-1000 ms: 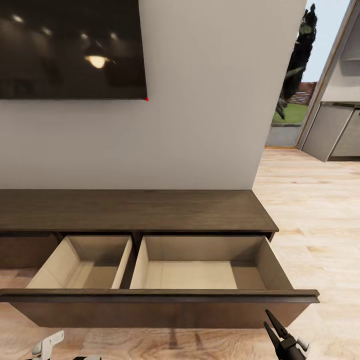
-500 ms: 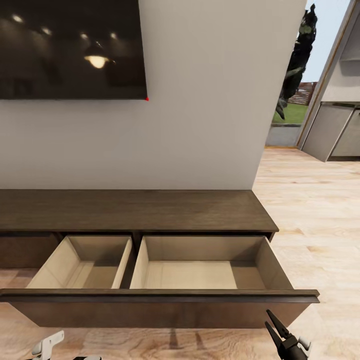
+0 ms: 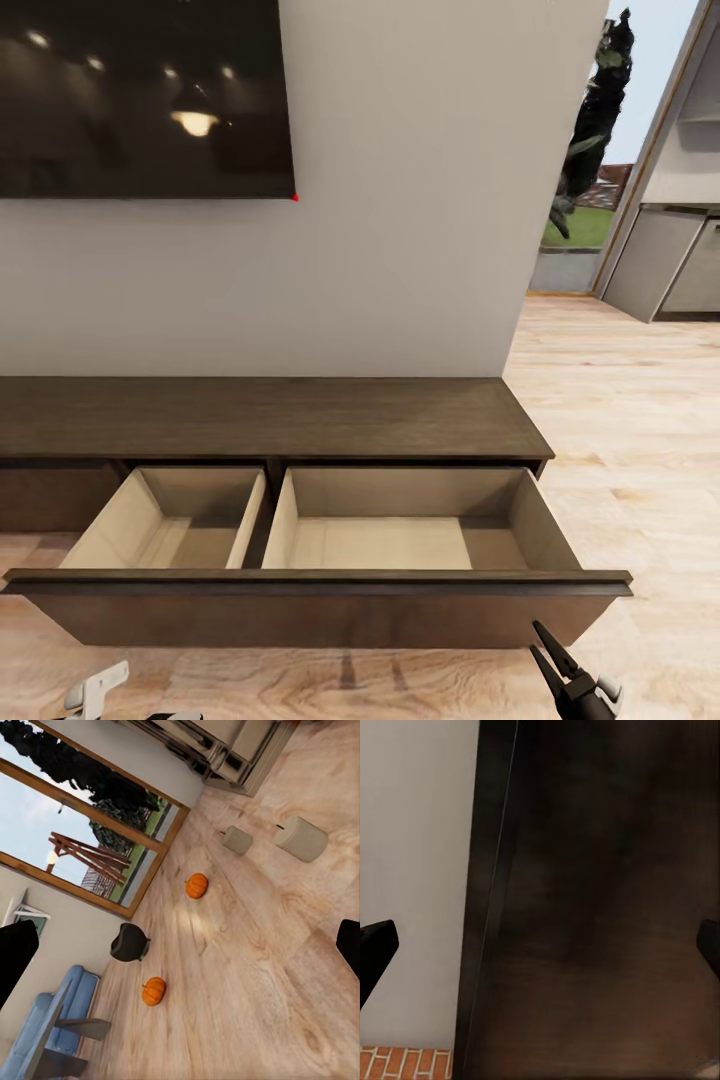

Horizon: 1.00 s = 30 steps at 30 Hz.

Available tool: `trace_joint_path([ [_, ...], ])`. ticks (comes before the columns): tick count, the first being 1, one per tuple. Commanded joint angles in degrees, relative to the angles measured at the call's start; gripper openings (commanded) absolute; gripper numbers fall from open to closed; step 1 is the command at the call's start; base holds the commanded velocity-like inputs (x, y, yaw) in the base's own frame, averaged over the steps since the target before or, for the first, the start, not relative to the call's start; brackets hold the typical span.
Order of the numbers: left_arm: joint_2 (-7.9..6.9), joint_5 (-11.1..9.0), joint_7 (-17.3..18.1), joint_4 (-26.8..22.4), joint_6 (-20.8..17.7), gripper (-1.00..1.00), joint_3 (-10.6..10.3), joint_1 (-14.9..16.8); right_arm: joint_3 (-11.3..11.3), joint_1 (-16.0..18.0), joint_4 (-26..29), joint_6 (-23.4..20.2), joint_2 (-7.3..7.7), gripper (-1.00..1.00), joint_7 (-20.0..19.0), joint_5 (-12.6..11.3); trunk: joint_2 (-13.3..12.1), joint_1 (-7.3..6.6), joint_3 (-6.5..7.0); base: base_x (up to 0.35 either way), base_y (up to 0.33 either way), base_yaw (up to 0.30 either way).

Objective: Place each of the two pumpkins and all three candles from the living room inside a cabinet in the living room (use any cabinet), then make sure every cabinet is closed, and position the cauldron so it is next to a table in the living room.

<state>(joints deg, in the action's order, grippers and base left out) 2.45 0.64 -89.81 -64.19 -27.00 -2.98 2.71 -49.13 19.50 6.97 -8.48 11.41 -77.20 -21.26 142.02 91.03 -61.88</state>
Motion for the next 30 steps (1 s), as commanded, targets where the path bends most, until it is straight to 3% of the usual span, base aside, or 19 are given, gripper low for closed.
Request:
trace_joint_path([
  [1, 0.01, 0.1, -0.2, 0.0, -0.6, 1.00, 0.0, 0.0, 0.3, 0.0, 0.0, -0.6, 0.02, 1.00, -0.2, -0.3, 0.0, -0.02, -0.05, -0.044, 0.000, 0.000],
  [12, 0.03, 0.1, -0.2, -0.1, -0.6, 1.00, 0.0, 0.0, 0.3, -0.1, 0.0, -0.5, 0.02, 1.00, -0.1, 1.3, 0.0, -0.02, -0.05, -0.049, 0.000, 0.000],
  [26, 0.79, 0.1, -0.2, 0.2, -1.8, 1.00, 0.0, 0.0, 0.3, -1.9, -0.1, 0.4, 0.59, 1.00, -0.2, 1.7, -5.6, -3.09, 2.46, -0.001, 0.000, 0.000],
  [30, 0.73, 0.1, -0.2, 4.5, -3.6, 1.00, 0.0, 0.2, 0.2, -3.2, -0.5, 0.1, 0.67, 1.00, 0.0, 1.6, -7.2, -3.97, 3.18, 0.000, 0.000, 0.000],
])
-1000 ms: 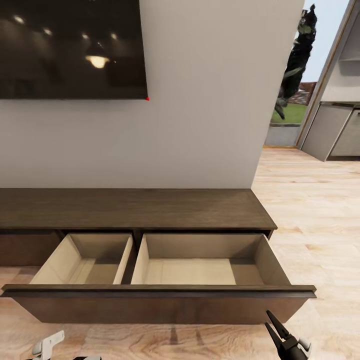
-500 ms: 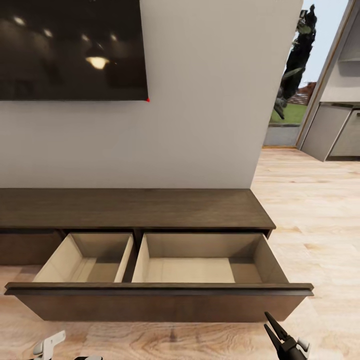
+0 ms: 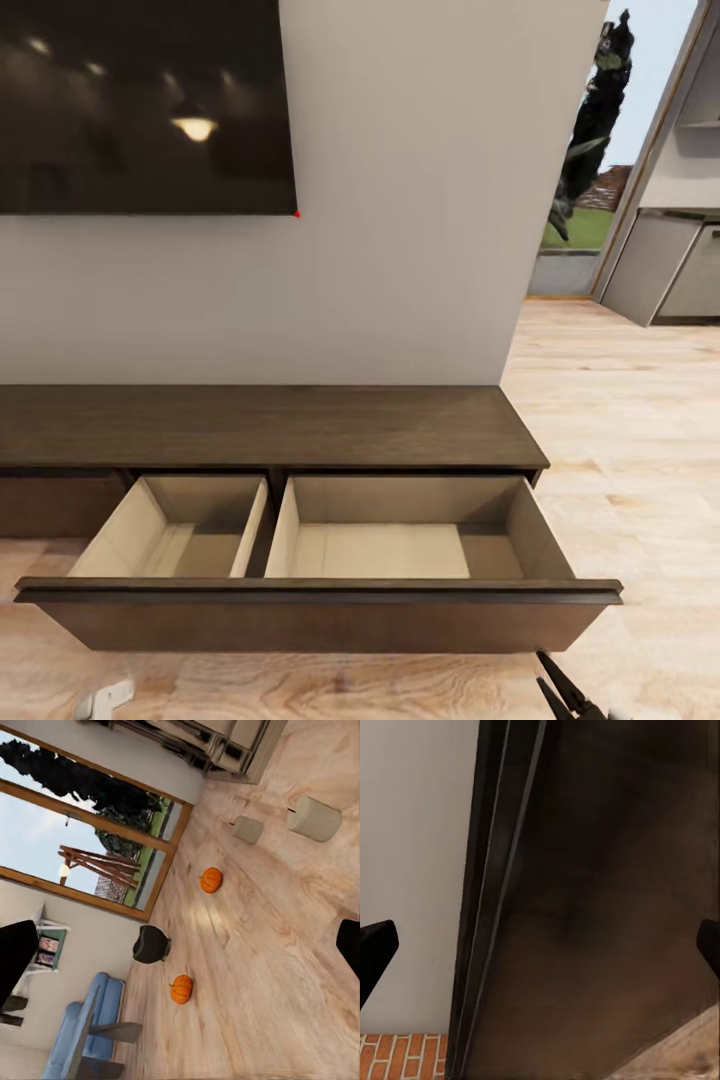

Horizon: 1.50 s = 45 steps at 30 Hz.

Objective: Place each of the two pumpkins and all three candles from the living room inside a cabinet in the living room (use any cabinet), then make sure every cabinet is closed, and position the cauldron so it is next to a table in the living room.

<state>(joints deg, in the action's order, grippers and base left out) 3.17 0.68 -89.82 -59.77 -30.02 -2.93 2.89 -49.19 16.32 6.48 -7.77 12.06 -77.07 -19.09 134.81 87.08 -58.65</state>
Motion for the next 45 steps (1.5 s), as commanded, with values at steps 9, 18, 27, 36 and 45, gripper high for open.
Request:
trace_joint_path([
  [9, -0.01, 0.0, -0.2, 3.5, -2.0, 1.00, 0.0, 0.2, 0.1, -2.8, -0.2, -0.6, 0.03, 1.00, -0.3, -0.8, -3.6, -1.99, 1.58, 0.000, 0.000, 0.000],
  [18, -0.01, -0.1, -0.2, 3.3, -2.3, 1.00, 0.0, 0.2, 0.1, -3.9, 0.0, -0.5, 0.09, 1.00, 1.1, -0.7, -7.2, -3.97, 3.19, 0.000, 0.000, 0.000],
  [27, -0.01, -0.1, -0.2, 3.4, -2.6, 1.00, 0.0, 0.2, 0.2, -5.3, 0.3, 0.3, -0.03, 1.00, 4.0, -0.5, -10.8, -5.95, 4.81, 0.000, 0.000, 0.000],
  [36, -0.01, 0.0, -0.2, 3.8, -2.6, 1.00, 0.0, 0.2, 0.3, -5.8, -0.1, 6.3, -0.11, 1.00, 4.1, -0.4, -14.4, -7.92, 6.42, 0.000, 0.000, 0.000],
  [45, 0.06, 0.1, -0.2, 3.9, -2.5, 1.00, 0.0, 0.2, 0.3, -5.9, -0.1, 7.0, -0.10, 1.00, 5.7, -0.4, -18.0, -9.90, 8.04, -0.108, 0.000, 0.000],
])
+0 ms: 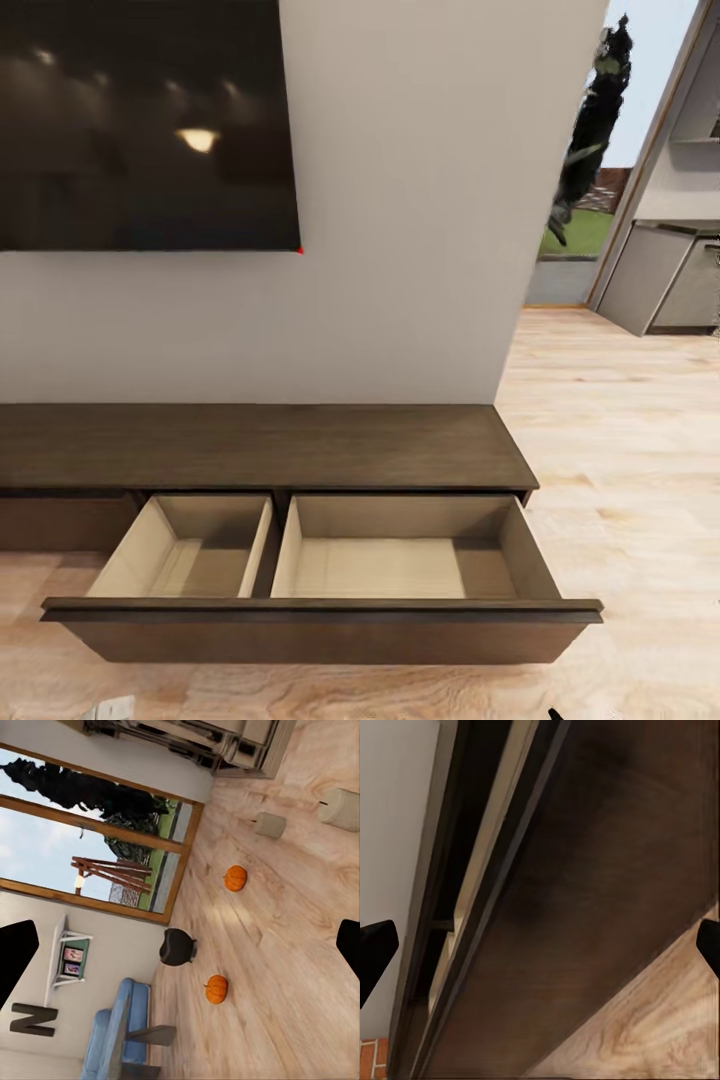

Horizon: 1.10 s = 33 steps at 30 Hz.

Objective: Place each of the two pumpkins and all three candles from the living room inside a cabinet in the living room (use any cabinet), then make sure every cabinet is closed, and position the cauldron so it is next to a table in the living room.

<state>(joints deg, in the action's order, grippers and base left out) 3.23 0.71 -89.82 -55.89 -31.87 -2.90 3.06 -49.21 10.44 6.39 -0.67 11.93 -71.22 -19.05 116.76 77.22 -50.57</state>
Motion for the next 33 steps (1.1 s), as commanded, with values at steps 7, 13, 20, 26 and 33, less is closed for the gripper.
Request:
trace_joint_path([
  [7, 0.02, 0.1, -0.2, 0.0, -0.5, 1.00, 0.0, 0.0, 0.3, 0.0, 0.0, 0.3, 0.04, 1.00, 0.6, -0.5, -2.8, -1.58, 1.21, -0.316, -0.003, 0.000],
  [13, 0.02, 0.2, -0.2, 0.0, -0.5, 1.00, -0.1, 0.0, 0.3, -0.1, 0.0, 0.4, -0.03, 1.00, 0.7, -0.5, -5.2, -2.90, 2.29, -0.281, -0.089, 0.000],
  [20, 0.09, 0.1, -0.2, 0.0, -0.4, 1.00, -0.1, 0.0, 0.3, -0.4, -0.1, 0.4, -0.16, 1.00, 0.7, -0.5, -8.0, -4.44, 3.55, -0.117, -0.070, 0.000],
  [26, 0.16, -0.1, -0.2, 0.0, -0.3, 1.00, -0.1, 0.0, 0.3, -0.4, -0.1, 0.4, -0.36, 1.00, 0.7, -0.6, -8.4, -4.66, 3.73, -0.016, -0.010, 0.000],
  [33, 0.14, -0.3, -0.2, -0.1, 0.0, 1.00, -0.1, -0.1, 0.3, -0.4, 0.2, 0.4, -0.64, 1.00, 1.5, -0.6, -8.4, -4.66, 3.77, -0.002, -0.001, 0.009],
])
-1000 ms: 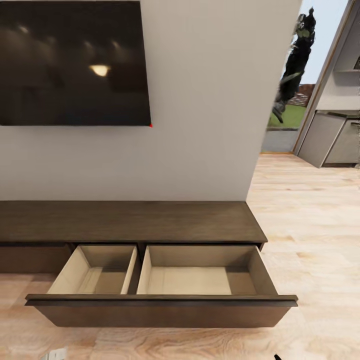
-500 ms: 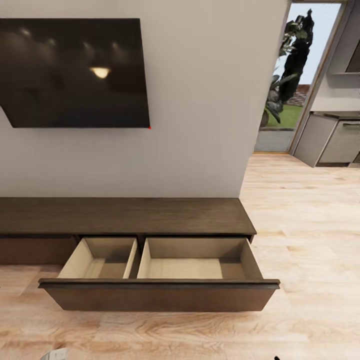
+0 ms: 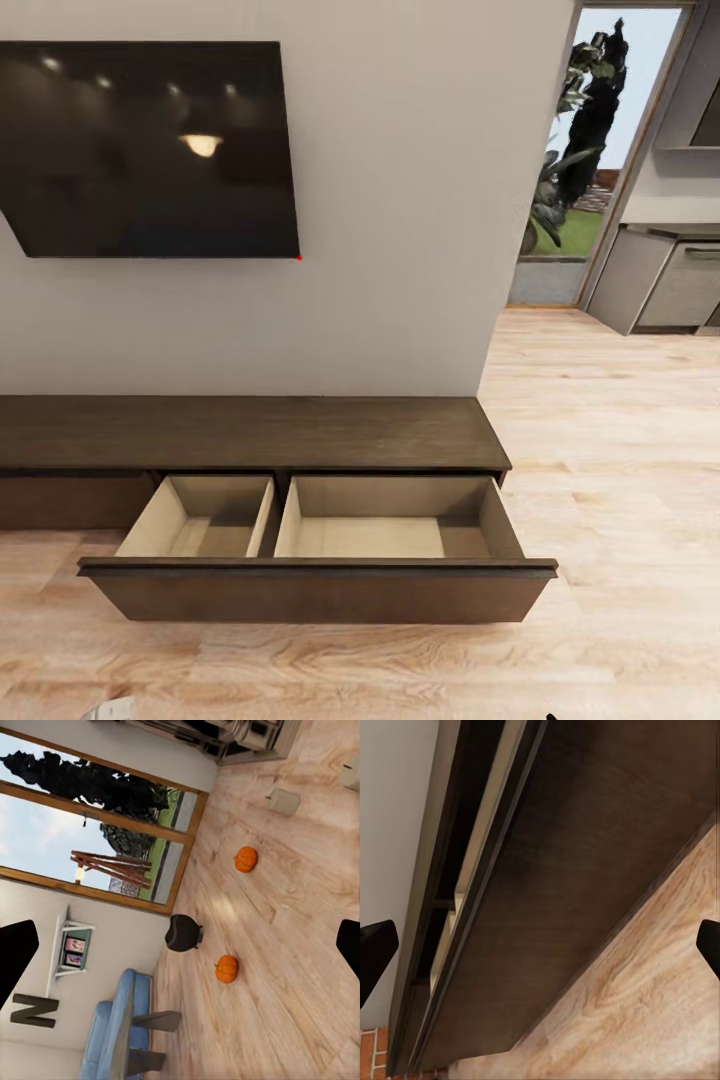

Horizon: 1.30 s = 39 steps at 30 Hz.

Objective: Place each of the two pumpkins and all three candles from the living room inside a cabinet in the living room (use any cabinet), then make sure every cabinet is closed, and position the cauldron so it is next to a table in the living room.

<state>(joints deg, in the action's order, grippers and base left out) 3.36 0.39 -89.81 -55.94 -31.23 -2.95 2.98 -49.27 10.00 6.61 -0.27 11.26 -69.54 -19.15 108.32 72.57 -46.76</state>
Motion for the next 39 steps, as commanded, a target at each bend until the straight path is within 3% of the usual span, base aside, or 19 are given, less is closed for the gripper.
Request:
trace_joint_path([
  [1, 0.00, 0.0, -0.2, 0.0, -0.6, 1.00, 0.0, 0.0, 0.3, 0.0, 0.0, 0.0, 0.00, 1.00, 0.1, -0.5, 0.0, -0.01, -0.03, -0.001, 0.000, 0.054],
  [20, -0.01, 0.1, -0.2, 0.0, -0.4, 1.00, 0.0, 0.0, 0.5, 0.0, 0.2, -0.1, -0.19, 1.00, 0.8, -0.4, 0.0, -0.01, 0.46, 0.000, -0.044, 0.095],
  [39, -0.08, 0.2, -0.2, 0.0, -0.4, 1.00, 0.0, 0.0, 0.7, 0.0, 0.1, 0.0, -0.28, 1.00, 0.8, -0.4, 0.0, -0.01, 0.48, 0.000, -0.001, 0.277],
])
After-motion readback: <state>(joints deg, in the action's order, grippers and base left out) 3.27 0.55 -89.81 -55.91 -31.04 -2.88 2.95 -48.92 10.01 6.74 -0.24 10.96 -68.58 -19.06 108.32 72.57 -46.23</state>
